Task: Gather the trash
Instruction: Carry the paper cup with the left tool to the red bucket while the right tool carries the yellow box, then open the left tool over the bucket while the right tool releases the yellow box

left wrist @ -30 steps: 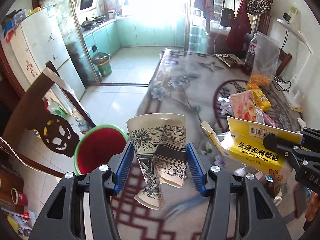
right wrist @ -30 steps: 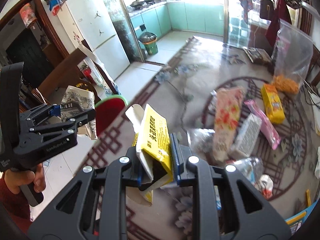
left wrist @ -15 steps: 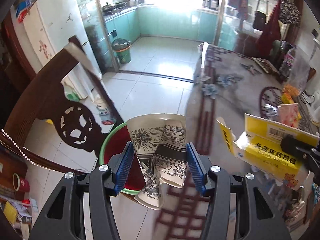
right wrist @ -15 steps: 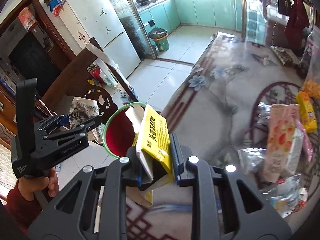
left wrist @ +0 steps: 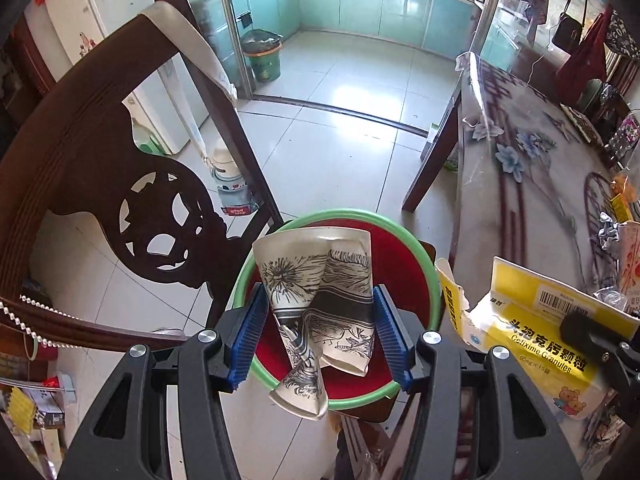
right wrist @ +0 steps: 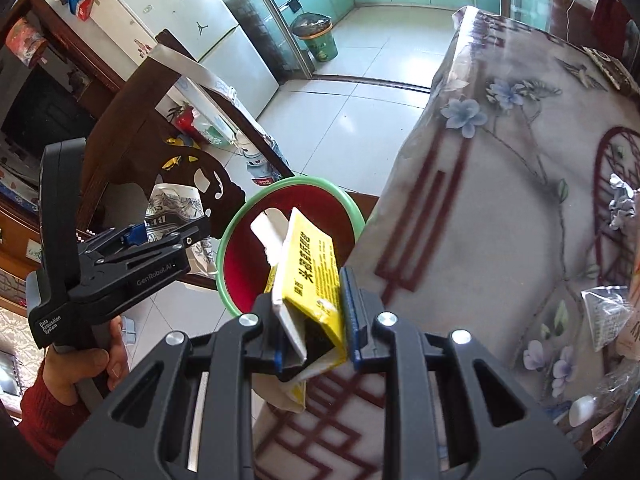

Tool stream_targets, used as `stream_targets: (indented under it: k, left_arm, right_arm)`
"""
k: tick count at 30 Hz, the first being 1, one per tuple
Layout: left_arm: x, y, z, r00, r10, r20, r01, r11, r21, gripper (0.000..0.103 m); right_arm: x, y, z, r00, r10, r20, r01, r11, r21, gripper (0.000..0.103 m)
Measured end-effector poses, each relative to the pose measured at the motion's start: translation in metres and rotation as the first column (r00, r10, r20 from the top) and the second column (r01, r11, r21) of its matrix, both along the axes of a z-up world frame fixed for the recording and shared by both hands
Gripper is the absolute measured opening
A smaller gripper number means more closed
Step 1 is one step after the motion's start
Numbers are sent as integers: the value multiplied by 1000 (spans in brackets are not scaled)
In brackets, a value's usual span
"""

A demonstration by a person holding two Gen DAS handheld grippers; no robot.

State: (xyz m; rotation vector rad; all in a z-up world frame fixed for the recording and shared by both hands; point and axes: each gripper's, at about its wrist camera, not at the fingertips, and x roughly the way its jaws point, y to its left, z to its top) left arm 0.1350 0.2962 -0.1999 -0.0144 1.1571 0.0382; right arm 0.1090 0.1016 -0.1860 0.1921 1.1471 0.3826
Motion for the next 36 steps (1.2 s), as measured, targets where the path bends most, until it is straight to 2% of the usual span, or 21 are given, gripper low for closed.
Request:
stream_targets:
  k: [2, 3, 4, 5, 6, 12, 19, 28, 33, 36]
  left_arm:
    - [4, 5, -2, 1000, 0, -1, 0, 1000, -9, 53]
    - [6, 7, -2, 1000, 7, 3, -7, 1000, -6, 60]
    - [8, 10, -3, 1000, 16, 7, -16, 1000, 2, 67]
    - [10, 12, -2, 1000, 22, 16, -22, 1000, 0, 78]
    - [11, 14, 0, 999, 26, 27, -25, 1000, -9, 78]
    - [18, 10, 11, 999, 2, 53, -1, 1000, -20, 78]
    - [13, -26, 29, 993, -71, 92, 74, 997, -27, 78]
    - [-6, -96, 41, 982, -158, 104, 160, 987, -12, 78]
    - [-24, -148, 43, 974, -204, 94, 207, 978, -23, 78]
    - [-37, -185, 47, 962, -253, 101, 257, 966, -29, 78]
  right_arm:
    - [3, 5, 0, 1000, -4, 5, 4, 1000, -3, 24]
    - [6, 7, 1, 1000, -11, 10, 11, 1000, -4, 25]
    - [8, 7, 3, 1000, -20, 18, 20, 1000, -3, 36]
    - [8, 8, 5, 999, -32, 27, 32, 999, 0, 53]
    - [6, 7, 9, 998, -48, 45, 48, 999, -3, 55]
    - [2, -6, 32, 992, -82, 98, 84, 996, -13, 55]
    - [-19, -48, 52, 979, -157, 130, 163, 986, -36, 56]
    - [-62, -143, 49, 944, -304, 128, 317, 944, -95, 59]
    - [-95, -210, 47, 911, -396, 117, 408, 907, -103, 60]
    - [-116, -253, 48, 885, -449, 123, 462, 879, -115, 66]
